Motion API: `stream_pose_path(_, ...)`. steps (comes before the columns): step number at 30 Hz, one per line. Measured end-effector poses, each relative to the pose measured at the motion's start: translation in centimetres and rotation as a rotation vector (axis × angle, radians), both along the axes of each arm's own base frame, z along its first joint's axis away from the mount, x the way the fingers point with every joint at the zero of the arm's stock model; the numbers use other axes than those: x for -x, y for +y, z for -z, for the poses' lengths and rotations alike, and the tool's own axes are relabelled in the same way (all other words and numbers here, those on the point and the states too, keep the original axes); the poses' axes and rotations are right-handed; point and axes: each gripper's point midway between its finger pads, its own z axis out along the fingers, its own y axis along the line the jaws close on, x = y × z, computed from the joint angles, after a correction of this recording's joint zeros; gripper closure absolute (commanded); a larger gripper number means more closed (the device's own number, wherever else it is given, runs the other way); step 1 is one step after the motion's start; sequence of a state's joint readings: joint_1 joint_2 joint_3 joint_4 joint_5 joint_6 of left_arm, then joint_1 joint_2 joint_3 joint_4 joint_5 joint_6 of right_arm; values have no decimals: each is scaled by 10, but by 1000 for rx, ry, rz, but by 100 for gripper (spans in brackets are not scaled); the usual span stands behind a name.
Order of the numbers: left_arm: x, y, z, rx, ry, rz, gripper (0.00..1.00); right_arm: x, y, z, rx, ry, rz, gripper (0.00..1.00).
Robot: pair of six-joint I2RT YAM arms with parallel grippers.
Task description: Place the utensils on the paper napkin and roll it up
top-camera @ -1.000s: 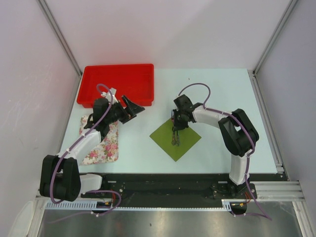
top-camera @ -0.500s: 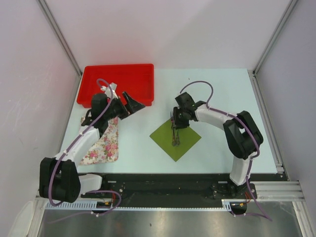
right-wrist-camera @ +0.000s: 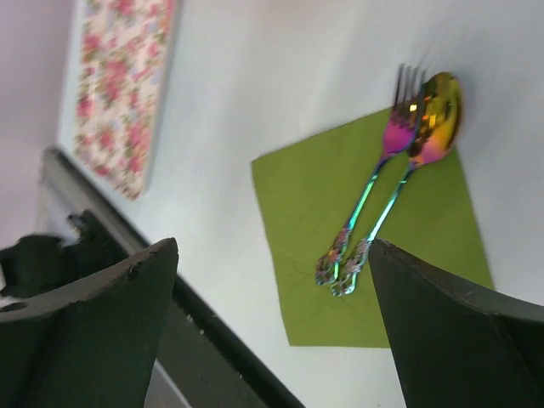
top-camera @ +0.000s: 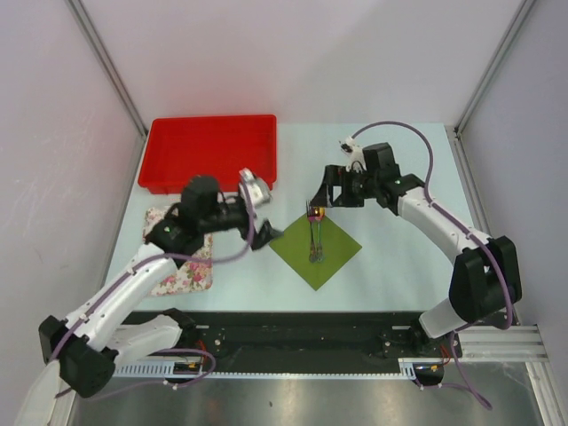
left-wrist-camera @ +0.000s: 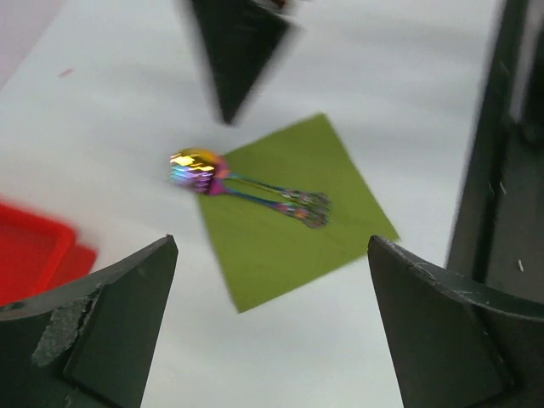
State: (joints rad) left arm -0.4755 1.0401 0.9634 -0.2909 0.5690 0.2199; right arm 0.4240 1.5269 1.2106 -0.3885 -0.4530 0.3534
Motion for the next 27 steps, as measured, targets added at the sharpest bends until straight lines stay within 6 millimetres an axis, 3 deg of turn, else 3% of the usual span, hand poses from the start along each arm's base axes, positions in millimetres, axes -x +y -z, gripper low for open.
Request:
stream_pose_path(4, 65, -46, 44, -166, -161, 328, 10, 16, -15, 12, -86, 70, -82, 0)
stream_pose_path(7, 96, -64, 90, -279, -199, 498, 30, 29, -24, 21, -132, 133, -119, 0)
stream_pose_path(12, 131, -84, 163, -458, -260, 700, 46, 45, -22, 23, -184, 175, -201, 0)
stream_pose_path(13, 134, -86, 172, -477, -273, 721, 53, 47, -22, 24, -193, 183, -214, 1)
stream_pose_path(18, 135, -97, 210, -569, -361, 765, 57, 53, -26, 29, -221, 217, -230, 1)
stream_pose_path(27, 114, -111, 238, -640, -442, 738, 60, 54, -27, 38, -251, 271, -240, 3)
